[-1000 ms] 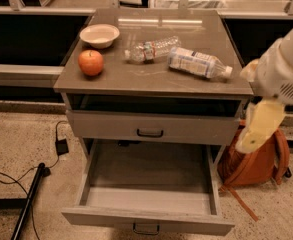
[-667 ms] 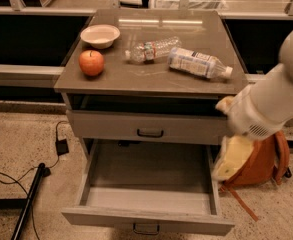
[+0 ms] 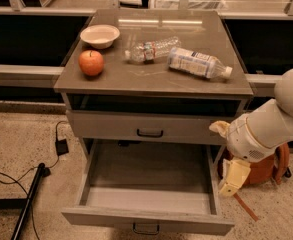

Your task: Close middle drawer

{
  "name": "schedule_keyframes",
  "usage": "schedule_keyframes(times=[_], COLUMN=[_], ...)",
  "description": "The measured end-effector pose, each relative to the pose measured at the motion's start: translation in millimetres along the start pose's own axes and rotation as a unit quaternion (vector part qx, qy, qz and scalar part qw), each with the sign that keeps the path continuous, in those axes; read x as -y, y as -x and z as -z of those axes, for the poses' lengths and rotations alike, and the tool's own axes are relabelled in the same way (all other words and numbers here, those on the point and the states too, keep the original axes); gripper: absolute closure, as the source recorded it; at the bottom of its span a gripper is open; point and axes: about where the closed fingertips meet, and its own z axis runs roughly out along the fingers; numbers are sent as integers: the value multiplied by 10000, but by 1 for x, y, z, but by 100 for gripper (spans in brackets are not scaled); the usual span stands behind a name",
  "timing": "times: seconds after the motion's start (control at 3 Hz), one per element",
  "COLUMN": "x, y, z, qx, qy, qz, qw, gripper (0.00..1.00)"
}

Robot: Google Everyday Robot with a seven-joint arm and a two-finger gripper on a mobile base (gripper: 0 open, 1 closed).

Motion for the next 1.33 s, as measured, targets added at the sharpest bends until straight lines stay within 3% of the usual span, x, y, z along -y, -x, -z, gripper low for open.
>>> schedule_keyframes(times=[0.33, 0.67, 1.0, 1.33], x=[-12, -52, -73, -73], y=[-3, -8, -19, -19], z=[-38, -115, -149, -151], qx=[80, 448, 749, 758], qy=[202, 464, 485, 482], qz=[3, 344, 690, 763], qw=[9998, 9973, 9936, 9930], gripper=[0, 0, 0, 0])
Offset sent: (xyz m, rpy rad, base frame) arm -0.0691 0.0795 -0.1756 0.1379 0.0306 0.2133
